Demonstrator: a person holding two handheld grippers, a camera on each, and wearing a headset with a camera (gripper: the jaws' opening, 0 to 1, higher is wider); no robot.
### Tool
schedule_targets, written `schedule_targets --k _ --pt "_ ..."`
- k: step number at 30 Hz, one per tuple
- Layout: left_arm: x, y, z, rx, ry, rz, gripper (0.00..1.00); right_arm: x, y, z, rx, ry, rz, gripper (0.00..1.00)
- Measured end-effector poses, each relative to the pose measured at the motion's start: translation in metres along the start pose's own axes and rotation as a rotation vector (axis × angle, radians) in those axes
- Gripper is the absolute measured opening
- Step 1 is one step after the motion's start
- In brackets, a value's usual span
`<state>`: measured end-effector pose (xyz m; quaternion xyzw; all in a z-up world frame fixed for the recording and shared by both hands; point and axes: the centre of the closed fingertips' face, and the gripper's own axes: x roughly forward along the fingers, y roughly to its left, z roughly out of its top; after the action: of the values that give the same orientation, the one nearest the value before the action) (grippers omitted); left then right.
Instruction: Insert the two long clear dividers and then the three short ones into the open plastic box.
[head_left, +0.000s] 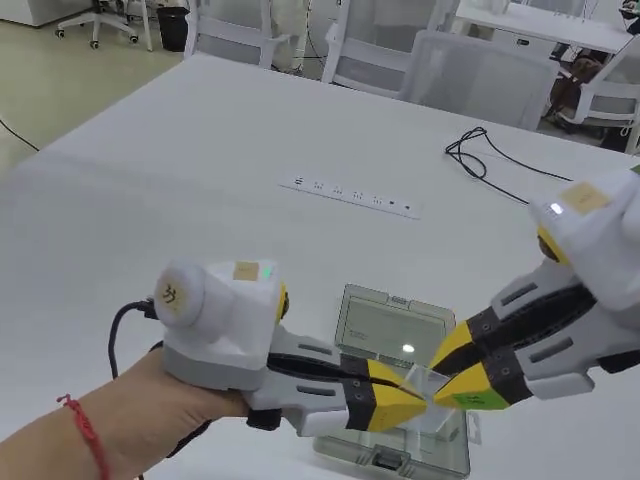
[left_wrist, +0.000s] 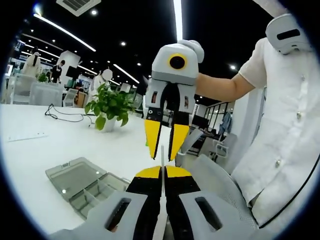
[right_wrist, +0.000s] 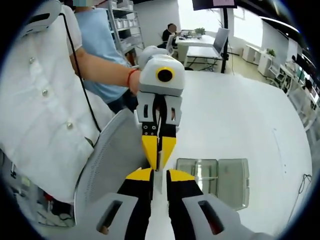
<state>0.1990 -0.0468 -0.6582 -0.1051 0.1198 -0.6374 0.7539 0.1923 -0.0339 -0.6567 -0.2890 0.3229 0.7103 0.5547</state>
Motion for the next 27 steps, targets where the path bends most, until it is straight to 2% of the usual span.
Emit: schedule_targets --k 6,14,27 --pt "0.0000 -0.0023 0.0006 0.012 -0.001 -0.007 0.00 -0.0001 0.0005 -0.0007 0.017 -0.010 0.026 0.04" --pt "0.0000 -0.0045 -0.0011 0.029 0.011 -0.017 0.00 0.0008 0.0037 -0.0010 0.054 -0.029 0.056 0.03" --pt "0.0009 -0.0026 -0.0053 0.050 0.033 -0.001 0.00 0.0029 0.0041 -0.0045 0.056 -0.023 0.046 0.03"
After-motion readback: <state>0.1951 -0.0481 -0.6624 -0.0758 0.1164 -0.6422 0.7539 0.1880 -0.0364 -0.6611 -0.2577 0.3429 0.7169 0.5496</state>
